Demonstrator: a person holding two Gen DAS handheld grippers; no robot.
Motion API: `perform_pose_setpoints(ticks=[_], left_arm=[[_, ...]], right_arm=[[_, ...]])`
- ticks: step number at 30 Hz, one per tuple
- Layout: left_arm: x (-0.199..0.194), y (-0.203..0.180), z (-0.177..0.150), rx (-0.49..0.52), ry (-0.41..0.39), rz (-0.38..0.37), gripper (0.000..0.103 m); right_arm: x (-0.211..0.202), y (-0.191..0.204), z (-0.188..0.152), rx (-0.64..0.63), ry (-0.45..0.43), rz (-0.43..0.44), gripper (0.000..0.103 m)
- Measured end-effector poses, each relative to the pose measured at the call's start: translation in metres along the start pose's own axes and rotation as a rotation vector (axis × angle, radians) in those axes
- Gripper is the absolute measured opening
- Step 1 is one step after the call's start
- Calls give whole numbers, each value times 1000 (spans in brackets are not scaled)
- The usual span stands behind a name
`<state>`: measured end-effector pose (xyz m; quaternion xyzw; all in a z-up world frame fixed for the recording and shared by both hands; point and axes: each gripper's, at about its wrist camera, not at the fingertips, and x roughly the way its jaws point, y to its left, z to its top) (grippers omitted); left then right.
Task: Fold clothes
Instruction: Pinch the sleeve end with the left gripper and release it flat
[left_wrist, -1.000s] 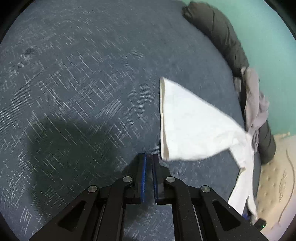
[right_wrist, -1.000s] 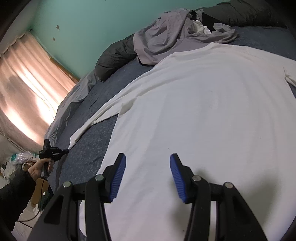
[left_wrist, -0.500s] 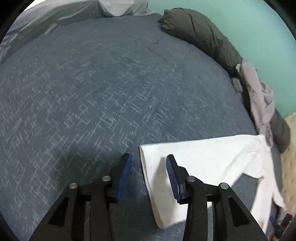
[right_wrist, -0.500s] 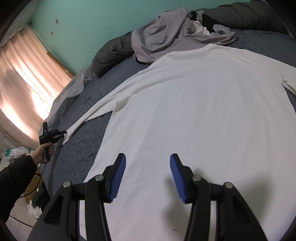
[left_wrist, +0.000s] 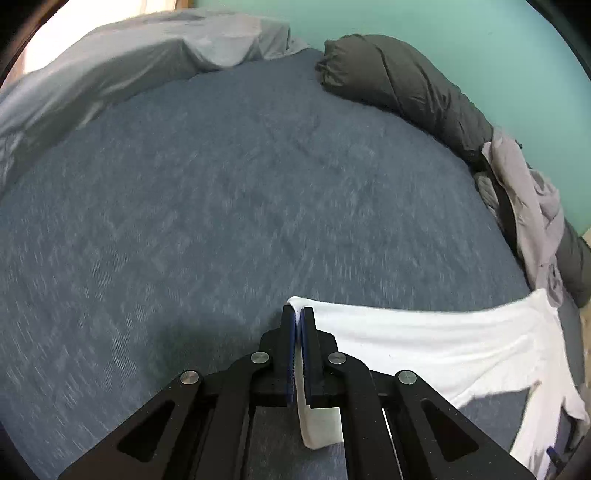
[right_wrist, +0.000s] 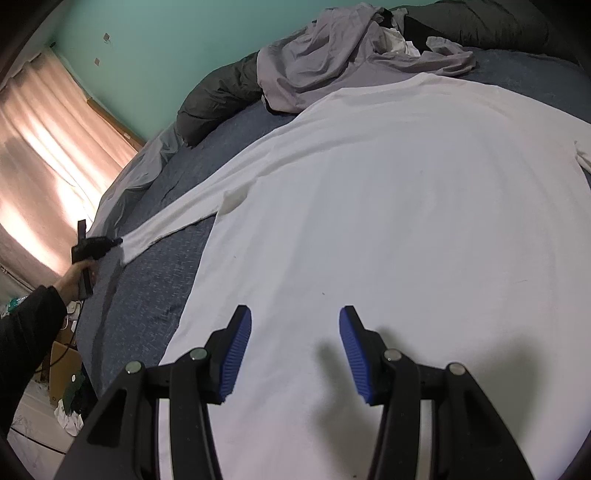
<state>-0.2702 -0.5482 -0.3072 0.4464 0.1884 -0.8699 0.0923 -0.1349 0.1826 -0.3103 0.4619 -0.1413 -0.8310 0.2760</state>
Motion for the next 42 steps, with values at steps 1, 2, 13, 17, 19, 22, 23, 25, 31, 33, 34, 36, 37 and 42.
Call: perform_pose_setpoints(ticks=[1,2,13,17,19,22,23,25,31,33,34,36,37,42], left_arm=[[3,-3,6,1,-3,6,3],[5,-5,10,0,-5,12,3],[3,40,2,-79,7,12,11],[-14,54,-5,-138,-17,-62,24],[-20,57,-14,-152,-1,-117,27],[-23,56,-31,-138,40,-152,32],[-22,56,-37,-139,56,-166,32],[-17,57,-47,-144,85,-180,33],[-7,58,-56,-149,114,-195,4],[-10,59,-54,-139,117,-181,4],[-13,61,-53,-135,117,-175,4],[-19,63,-49,-126,118,-162,4],[-22,65,-48,-122,118,-156,4],[-13,76,-48,-121,138,-126,4]], right_arm=[[1,0,0,-1,1,0,50],[1,1,1,-2,2,0,50],[9,4,4,-14,13,0,50],[7,7,3,-14,8,9,50],[6,9,2,-13,4,15,50],[3,12,2,-12,-2,24,50],[3,13,1,-11,-4,27,50],[1,14,1,-10,-8,33,50],[-12,18,2,-19,-26,34,50],[-17,16,2,-17,-32,28,50],[-18,15,2,-15,-34,26,50],[-21,11,2,-6,-38,23,50],[-22,9,1,-1,-39,22,50],[-26,0,-4,24,-43,17,50]])
